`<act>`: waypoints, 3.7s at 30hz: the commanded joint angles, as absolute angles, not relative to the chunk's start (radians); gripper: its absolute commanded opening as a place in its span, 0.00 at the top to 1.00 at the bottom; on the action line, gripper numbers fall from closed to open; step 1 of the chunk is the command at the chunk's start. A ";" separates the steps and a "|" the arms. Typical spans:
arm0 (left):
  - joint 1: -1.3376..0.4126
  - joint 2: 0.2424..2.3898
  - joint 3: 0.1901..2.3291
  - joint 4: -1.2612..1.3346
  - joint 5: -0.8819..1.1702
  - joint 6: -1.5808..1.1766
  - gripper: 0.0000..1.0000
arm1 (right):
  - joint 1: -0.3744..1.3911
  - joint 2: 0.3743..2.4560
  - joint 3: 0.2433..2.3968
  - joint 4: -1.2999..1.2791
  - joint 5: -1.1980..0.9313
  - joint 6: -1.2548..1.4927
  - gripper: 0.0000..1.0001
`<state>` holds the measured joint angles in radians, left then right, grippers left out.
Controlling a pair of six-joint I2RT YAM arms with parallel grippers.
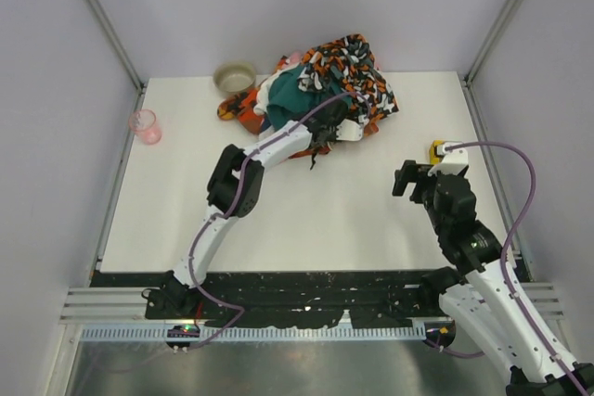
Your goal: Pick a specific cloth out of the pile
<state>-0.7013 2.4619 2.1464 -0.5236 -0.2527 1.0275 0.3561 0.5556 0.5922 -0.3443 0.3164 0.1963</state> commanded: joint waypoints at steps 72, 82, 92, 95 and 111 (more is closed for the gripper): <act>-0.549 2.437 2.298 0.003 -0.338 0.693 1.00 | 0.356 2.093 1.778 -0.127 -0.173 0.074 0.92; -0.552 2.491 2.312 -0.133 -0.227 0.729 0.98 | 0.356 1.732 1.819 -0.146 -0.498 0.109 0.95; -0.560 2.522 2.296 -0.173 -0.199 0.752 0.96 | 0.357 1.513 2.019 -0.126 -0.695 0.163 0.95; -0.561 2.531 2.292 -0.186 -0.201 0.759 0.97 | 0.354 1.448 2.078 -0.130 -0.701 0.160 0.95; -0.591 2.429 2.229 -0.227 -0.258 0.720 0.87 | 0.354 1.118 1.967 0.020 -0.542 0.204 0.95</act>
